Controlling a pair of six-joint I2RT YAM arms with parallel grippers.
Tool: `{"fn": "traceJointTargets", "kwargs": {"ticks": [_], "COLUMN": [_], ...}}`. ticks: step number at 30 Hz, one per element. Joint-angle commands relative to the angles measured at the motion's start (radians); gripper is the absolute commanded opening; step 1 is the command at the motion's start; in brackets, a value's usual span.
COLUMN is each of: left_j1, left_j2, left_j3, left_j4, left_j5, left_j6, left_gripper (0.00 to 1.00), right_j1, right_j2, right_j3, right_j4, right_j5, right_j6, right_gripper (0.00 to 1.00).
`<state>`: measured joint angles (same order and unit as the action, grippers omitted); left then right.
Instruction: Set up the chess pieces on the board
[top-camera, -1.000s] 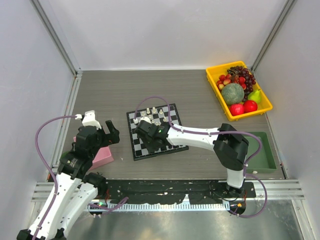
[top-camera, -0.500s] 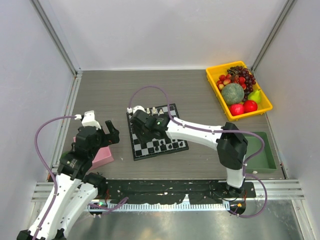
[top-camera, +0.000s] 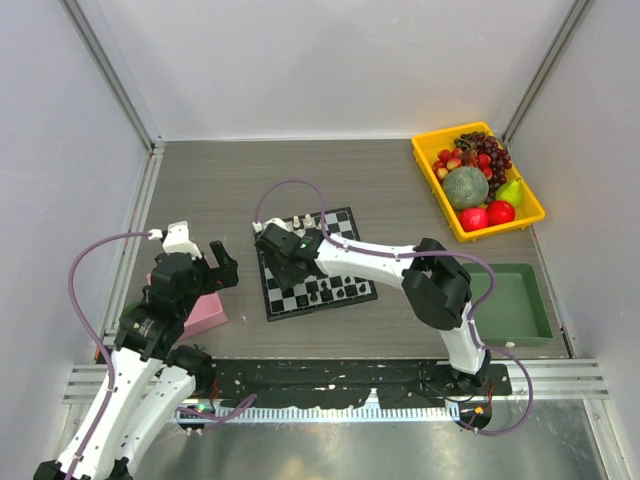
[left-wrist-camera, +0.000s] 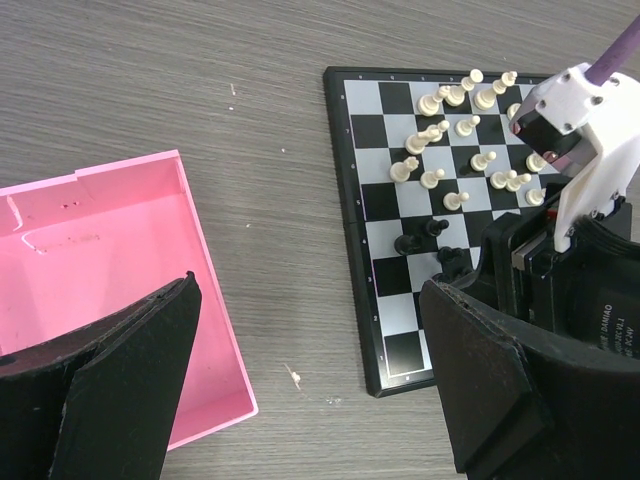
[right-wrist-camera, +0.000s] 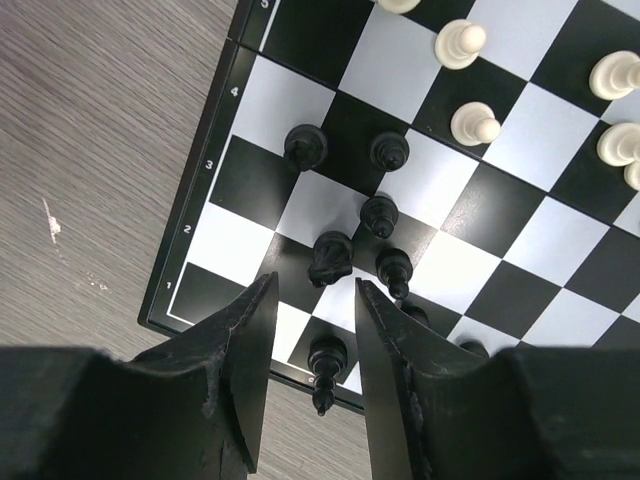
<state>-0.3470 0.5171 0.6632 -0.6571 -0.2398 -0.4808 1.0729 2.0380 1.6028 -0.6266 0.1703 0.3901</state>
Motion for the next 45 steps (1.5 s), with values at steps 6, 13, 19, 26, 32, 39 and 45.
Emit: {"fn": "traceJointTargets", "kwargs": {"ticks": [6,13,19,26,32,39,45], "left_j1": [0.0,0.0,0.0,0.0,0.0,0.0,0.0], "left_j2": [0.0,0.008,0.006,0.006,0.006,0.008,0.008], "left_j3": [0.003,0.003,-0.001,0.004,0.006,0.009,0.018], "left_j4": [0.014,0.014,0.017,0.017,0.02,0.02,0.019], "left_j5": [-0.019,-0.019,-0.019,-0.019,-0.016,-0.019,-0.016], "left_j6": [0.018,0.018,0.016,0.018,0.015,0.015,0.013], "left_gripper": [0.99,0.99,0.99,0.99,0.99,0.99,0.99], "right_j1": [-0.013,-0.013,-0.013,-0.008,0.016,0.047,0.058], "right_j2": [0.017,0.039,0.033,-0.01,-0.071,-0.116,-0.114], "right_j3": [0.075,0.085,0.075,0.049,-0.02,-0.102,-0.112], "right_j4": [-0.004,-0.008,-0.012,-0.01,0.021,0.047,0.065], "right_j5": [-0.003,-0.02,-0.018,-0.045,-0.058,-0.078,-0.087], "right_j6": [-0.028,-0.033,-0.033,-0.031,-0.01,0.004,0.021], "right_gripper": [0.37,0.35,0.25,0.09,0.08,0.08,0.08]}}
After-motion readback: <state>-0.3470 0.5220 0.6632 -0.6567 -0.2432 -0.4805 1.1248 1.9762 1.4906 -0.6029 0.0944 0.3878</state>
